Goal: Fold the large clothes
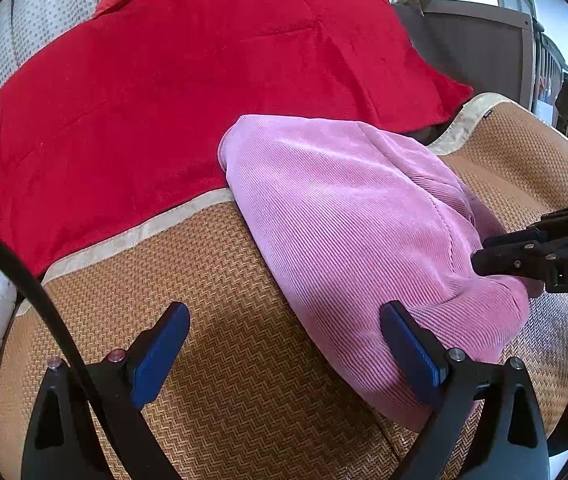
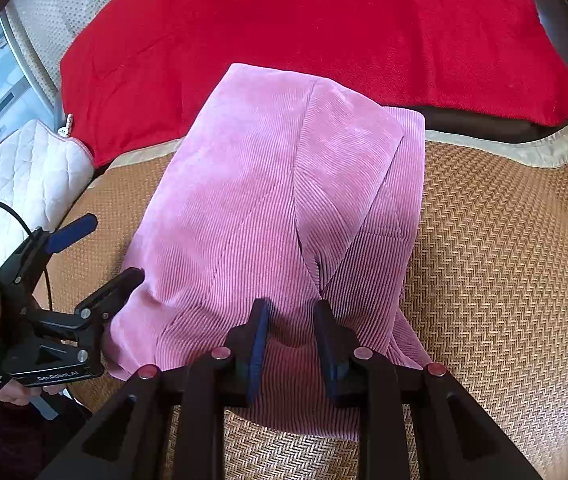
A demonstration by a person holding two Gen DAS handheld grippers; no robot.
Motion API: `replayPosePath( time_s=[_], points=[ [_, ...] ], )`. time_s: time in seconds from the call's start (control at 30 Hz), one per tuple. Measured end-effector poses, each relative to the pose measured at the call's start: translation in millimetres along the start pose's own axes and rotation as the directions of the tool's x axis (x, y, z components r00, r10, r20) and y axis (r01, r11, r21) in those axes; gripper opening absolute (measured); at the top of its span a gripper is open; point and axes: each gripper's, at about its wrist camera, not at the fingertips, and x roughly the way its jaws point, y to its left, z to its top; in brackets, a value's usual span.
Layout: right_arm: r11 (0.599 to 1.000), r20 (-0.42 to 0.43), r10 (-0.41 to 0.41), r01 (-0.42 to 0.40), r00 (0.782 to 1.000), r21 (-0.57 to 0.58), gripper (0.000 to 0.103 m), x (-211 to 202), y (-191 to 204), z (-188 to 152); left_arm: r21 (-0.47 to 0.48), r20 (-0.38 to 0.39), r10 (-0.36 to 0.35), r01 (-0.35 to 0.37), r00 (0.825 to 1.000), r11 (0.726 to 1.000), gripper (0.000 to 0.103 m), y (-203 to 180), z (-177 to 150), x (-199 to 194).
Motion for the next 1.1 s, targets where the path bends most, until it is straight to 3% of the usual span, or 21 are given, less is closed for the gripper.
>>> replayPosePath(
  time_s=[0.7,0.9,1.0,1.1],
  points=[
    [1.0,-0.021,0.01,-0.01,1.0,0.013,0.028,-5,-2,6,0.002,-0.001,0.009,-0.009,1.0,1.0,0.097,0,2,2],
    [0.995,0.068,0.075,-0.079,0.995,0.052,0.028,-26,-8,29,-0.003,-0.004,0.001,-0.001,1.0,1.0,0.097,0,4,4],
    [0.996,0.075,0.048,-0.054,0.996,0.075,0.028,-16,-12,41,-0.005,-0.005,0.0,0.0,1.0,1.0,0.097,-1,4,5],
    [0.996,0.02,0.028,-0.03,0.999,0.089,0.029,10,-14,46,-0.004,-0.007,0.002,-0.002,1.0,1.0,0.097,-1,4,5]
  ],
)
